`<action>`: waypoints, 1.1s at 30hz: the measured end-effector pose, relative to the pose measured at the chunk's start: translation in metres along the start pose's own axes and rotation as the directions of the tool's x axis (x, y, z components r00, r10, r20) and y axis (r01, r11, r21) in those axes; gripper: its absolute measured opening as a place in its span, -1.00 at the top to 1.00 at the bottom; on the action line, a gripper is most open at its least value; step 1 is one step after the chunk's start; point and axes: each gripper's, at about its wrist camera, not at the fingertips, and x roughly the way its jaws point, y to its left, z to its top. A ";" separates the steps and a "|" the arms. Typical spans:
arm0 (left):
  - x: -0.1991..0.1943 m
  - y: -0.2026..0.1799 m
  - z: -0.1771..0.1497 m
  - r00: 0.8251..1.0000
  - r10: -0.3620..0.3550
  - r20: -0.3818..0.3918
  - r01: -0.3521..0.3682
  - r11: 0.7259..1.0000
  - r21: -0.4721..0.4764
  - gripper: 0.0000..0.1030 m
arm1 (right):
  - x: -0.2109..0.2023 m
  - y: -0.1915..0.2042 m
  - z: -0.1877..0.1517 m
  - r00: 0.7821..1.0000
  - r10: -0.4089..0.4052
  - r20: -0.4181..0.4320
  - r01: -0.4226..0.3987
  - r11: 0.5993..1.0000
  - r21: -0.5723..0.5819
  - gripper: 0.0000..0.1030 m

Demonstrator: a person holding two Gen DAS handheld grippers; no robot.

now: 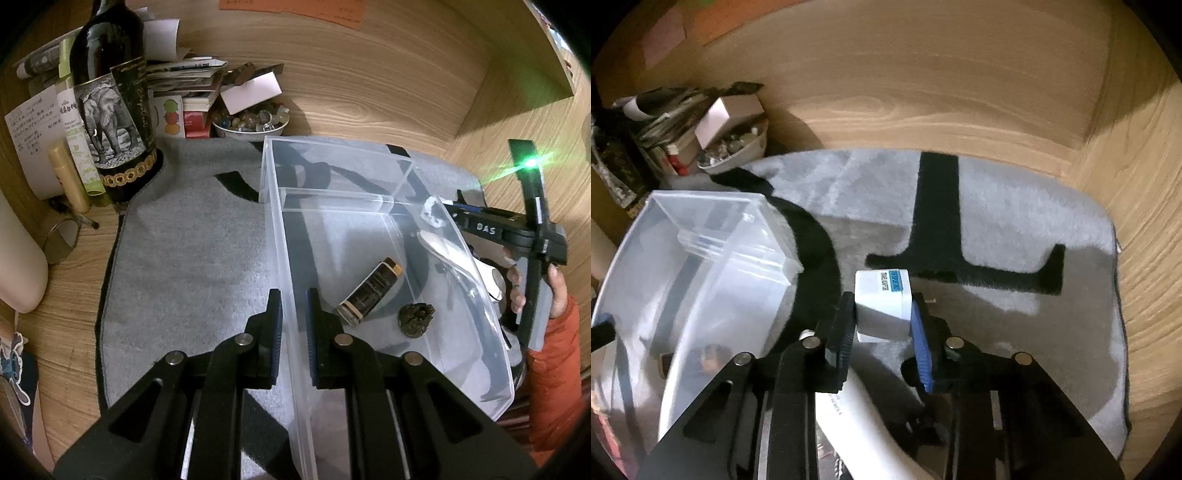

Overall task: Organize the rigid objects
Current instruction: 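Grasp the white plug adapter with the right tool and lift it, then lower the white adapter into the box and open the right tool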

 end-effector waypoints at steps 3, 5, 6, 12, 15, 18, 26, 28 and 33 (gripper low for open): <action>0.001 0.000 0.001 1.000 0.001 0.000 -0.001 1.000 0.001 0.79 | -0.013 0.005 0.001 0.999 0.005 0.037 -0.005 1.000 -0.011 0.49; 0.001 0.001 0.001 1.000 0.000 0.000 0.000 1.000 0.000 0.79 | -0.026 0.010 0.001 0.998 0.004 0.066 -0.003 1.000 -0.024 0.49; 0.001 0.001 0.001 1.000 0.000 0.000 0.000 1.000 0.000 0.79 | -0.033 0.012 0.000 0.997 0.005 0.082 -0.003 1.000 -0.030 0.49; 0.001 0.001 0.002 1.000 0.001 0.000 -0.001 1.000 0.004 0.79 | -0.066 0.029 0.002 0.985 0.043 0.165 -0.031 0.997 -0.075 0.49; 0.001 0.001 0.002 1.000 0.000 -0.001 0.000 1.000 0.002 0.79 | -0.079 0.045 0.000 0.978 0.071 0.197 -0.048 0.991 -0.121 0.49; 0.001 0.002 0.002 1.000 -0.002 -0.001 0.002 1.000 0.002 0.79 | -0.081 0.059 0.000 0.973 0.105 0.204 -0.074 0.985 -0.154 0.49; 0.002 0.002 0.002 1.000 -0.001 -0.001 0.001 1.000 0.001 0.79 | -0.068 0.096 -0.003 0.970 0.193 0.151 -0.158 0.964 -0.213 0.49; 0.002 0.001 0.002 1.000 -0.002 -0.001 0.002 1.000 0.000 0.79 | -0.061 0.104 -0.004 0.970 0.206 0.127 -0.173 0.958 -0.230 0.49; 0.002 0.001 0.002 1.000 -0.004 0.000 0.004 1.000 -0.001 0.79 | -0.043 0.119 -0.004 0.972 0.223 0.073 -0.198 0.947 -0.255 0.49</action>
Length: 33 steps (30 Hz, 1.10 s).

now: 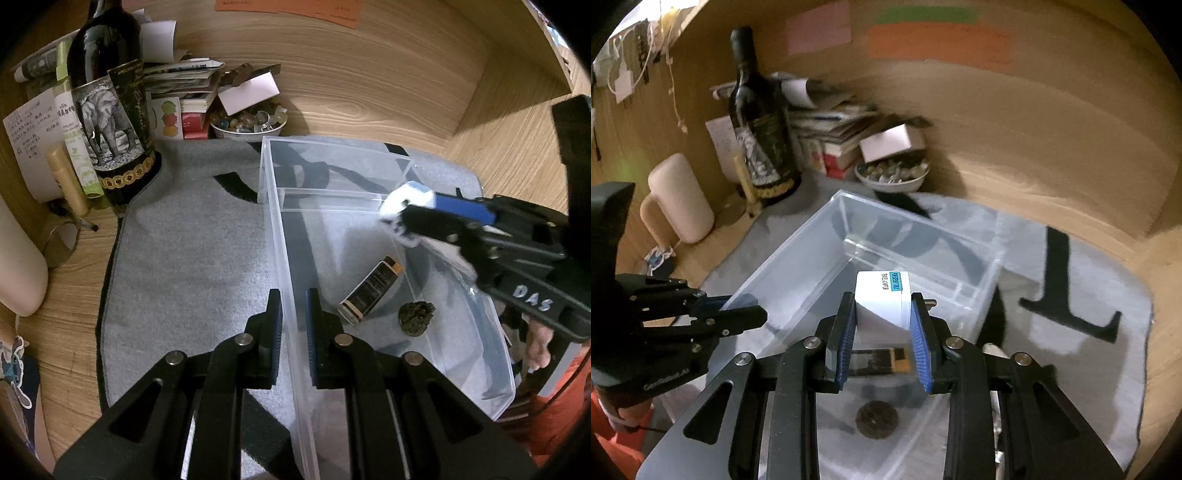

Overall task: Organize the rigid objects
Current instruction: 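Lower the white adapter into the box and open the right tool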

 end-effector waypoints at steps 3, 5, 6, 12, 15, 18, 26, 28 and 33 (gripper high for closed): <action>0.000 0.000 0.000 1.000 0.000 0.000 0.000 1.000 0.001 0.79 | 0.010 0.004 0.001 0.999 0.021 -0.040 -0.022 1.000 -0.009 0.49; 0.000 0.000 0.000 1.000 0.000 0.000 0.000 1.000 0.001 0.79 | 0.015 0.006 0.001 0.996 0.052 -0.074 -0.053 0.999 -0.008 0.49; 0.000 0.000 0.000 1.000 0.000 0.000 0.000 1.000 0.001 0.79 | 0.016 0.007 0.001 0.994 0.065 -0.083 -0.066 0.998 -0.005 0.49; 0.000 -0.001 0.001 1.000 0.001 0.000 -0.001 1.000 0.002 0.79 | 0.007 0.009 0.000 0.997 0.048 -0.056 -0.048 0.999 -0.007 0.36; 0.000 -0.001 0.001 1.000 0.003 0.001 -0.003 1.000 0.002 0.79 | -0.002 0.006 0.000 0.999 0.020 -0.034 -0.020 1.000 0.000 0.32; 0.000 -0.001 0.001 1.000 0.001 0.000 -0.001 1.000 0.001 0.79 | -0.016 -0.001 -0.002 1.000 -0.006 -0.004 0.007 1.000 0.018 0.24; -0.001 -0.001 0.001 1.000 -0.002 0.000 0.002 1.000 -0.002 0.79 | -0.062 -0.027 -0.008 0.990 -0.119 0.080 0.114 0.991 0.071 0.15; -0.001 -0.001 0.001 1.000 -0.002 0.000 0.002 1.000 -0.002 0.79 | -0.072 -0.036 -0.014 0.984 -0.156 0.087 0.148 0.984 0.096 0.12; -0.001 0.000 0.001 1.000 0.002 0.000 -0.002 1.000 0.003 0.79 | -0.083 -0.063 -0.039 0.974 -0.223 0.045 0.211 0.959 0.187 0.00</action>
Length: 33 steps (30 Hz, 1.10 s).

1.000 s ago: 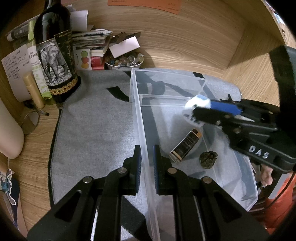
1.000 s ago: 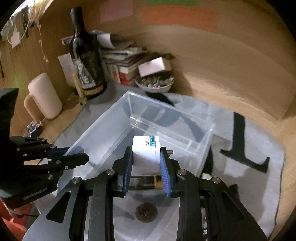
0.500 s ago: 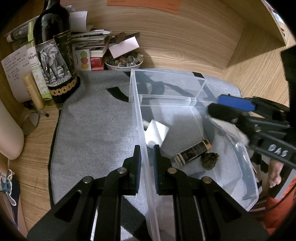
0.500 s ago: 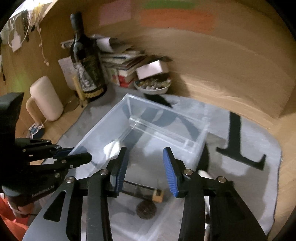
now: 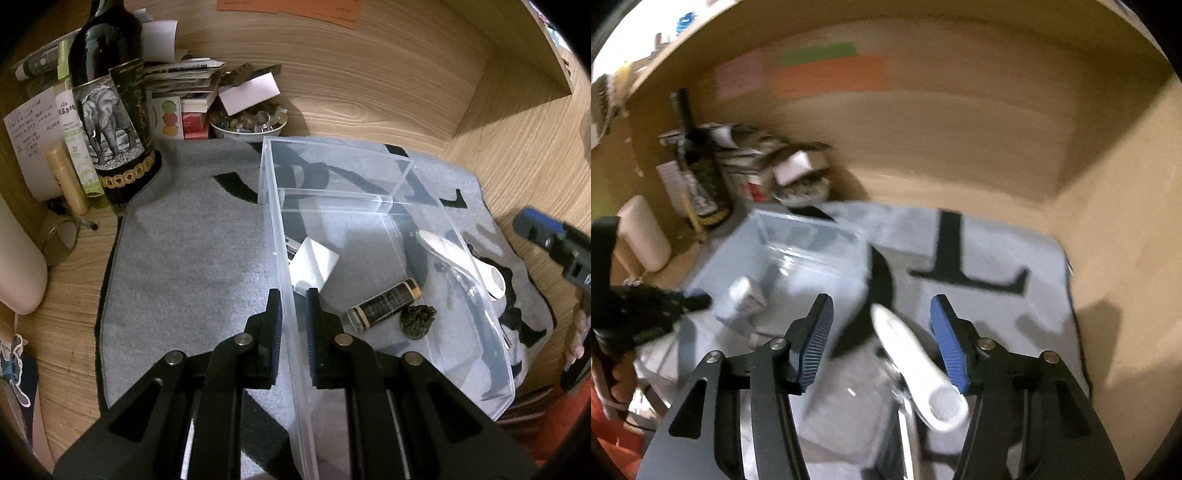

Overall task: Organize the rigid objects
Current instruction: 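Lower the white adapter into the box and open the right tool, then grasp the white handheld device by its round head with the right tool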

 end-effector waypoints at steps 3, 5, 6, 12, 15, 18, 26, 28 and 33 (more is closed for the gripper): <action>0.000 0.000 0.000 1.000 0.002 0.000 -0.002 1.000 0.001 0.79 | 0.004 -0.015 -0.016 0.998 -0.040 -0.043 0.042 0.998 0.043 0.00; 0.000 0.000 0.000 1.000 0.001 0.000 -0.001 1.000 0.001 0.79 | 0.009 -0.023 -0.026 0.996 -0.047 -0.076 0.052 0.997 0.062 0.00; 0.000 0.000 0.000 1.000 0.002 0.000 -0.002 1.000 0.001 0.79 | 0.012 -0.026 -0.031 0.994 -0.057 -0.091 0.063 0.996 0.067 0.00; 0.000 0.001 0.000 1.000 0.005 0.000 -0.005 1.000 0.002 0.79 | 0.032 -0.040 -0.051 0.984 -0.064 -0.168 0.081 0.992 0.096 0.00; 0.000 0.002 -0.001 1.000 0.005 -0.001 -0.005 1.000 0.002 0.79 | 0.042 -0.043 -0.059 0.978 -0.059 -0.199 0.081 0.991 0.102 0.00; 0.000 0.002 0.000 1.000 0.006 -0.001 -0.006 1.000 0.003 0.79 | 0.049 -0.046 -0.065 0.977 -0.033 -0.210 0.060 0.990 0.125 0.00; 0.000 0.002 0.000 1.000 0.005 0.000 -0.005 1.000 0.003 0.79 | 0.056 -0.044 -0.067 0.983 -0.031 -0.180 0.054 0.990 0.128 0.01; 0.000 0.001 0.000 1.000 0.005 -0.001 -0.005 1.000 0.002 0.79 | 0.058 -0.044 -0.066 0.986 -0.031 -0.166 0.052 0.991 0.127 0.07; 0.000 0.002 0.000 1.000 0.005 -0.001 -0.005 1.000 0.004 0.79 | 0.054 -0.040 -0.066 0.989 0.000 -0.151 0.021 0.991 0.134 0.24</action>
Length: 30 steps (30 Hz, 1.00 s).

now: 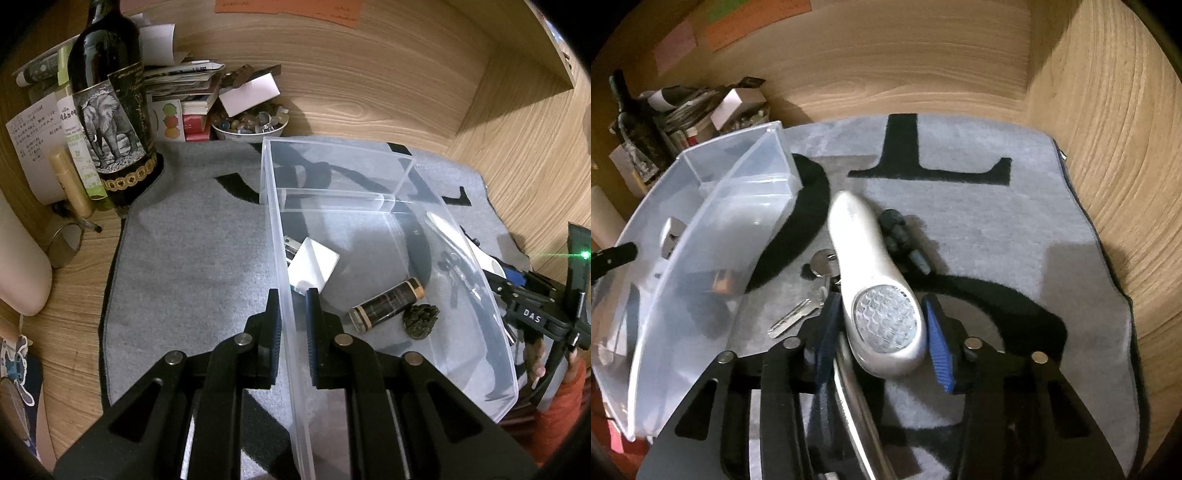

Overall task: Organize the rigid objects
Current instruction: 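Grasp the white handheld device by its round head with the right tool, then carry the white device into the box and release it with the right tool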

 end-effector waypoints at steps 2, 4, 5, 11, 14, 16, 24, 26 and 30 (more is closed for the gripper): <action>0.000 0.000 0.000 1.000 0.001 0.000 -0.001 1.000 0.000 0.79 | -0.005 0.003 -0.001 1.000 -0.001 0.014 0.001 1.000 -0.007 0.25; 0.000 0.000 0.000 1.000 0.002 0.001 -0.002 1.000 0.001 0.79 | -0.010 0.005 -0.001 1.000 -0.002 0.031 0.003 1.000 -0.012 0.26; 0.000 -0.001 0.000 1.000 0.002 0.000 -0.002 1.000 0.000 0.79 | -0.013 0.006 0.000 0.999 -0.002 0.040 0.003 1.000 -0.012 0.27; 0.000 0.000 0.000 1.000 0.000 0.001 0.000 1.000 -0.003 0.79 | -0.037 0.010 0.011 0.992 -0.026 0.122 0.027 1.000 -0.007 0.28; 0.000 0.000 0.001 1.000 0.000 0.001 0.000 1.000 -0.004 0.79 | -0.047 0.008 0.021 0.985 -0.036 0.166 0.036 0.999 0.004 0.28; 0.000 0.000 0.001 1.000 0.000 0.001 0.000 1.000 -0.003 0.79 | -0.052 0.009 0.027 0.980 -0.035 0.194 0.034 0.999 0.010 0.29; 0.000 0.001 0.001 1.000 0.003 0.002 -0.003 1.000 0.001 0.79 | -0.072 0.024 0.041 0.966 -0.022 0.257 0.032 0.999 -0.035 0.29; 0.000 0.000 0.001 1.000 0.001 0.001 -0.001 1.000 -0.001 0.79 | -0.076 0.028 0.044 0.961 -0.013 0.276 0.026 0.999 -0.041 0.29; 0.000 -0.001 0.001 1.000 0.003 0.002 -0.003 1.000 0.000 0.79 | -0.089 0.040 0.051 0.947 0.018 0.321 0.003 0.998 -0.066 0.29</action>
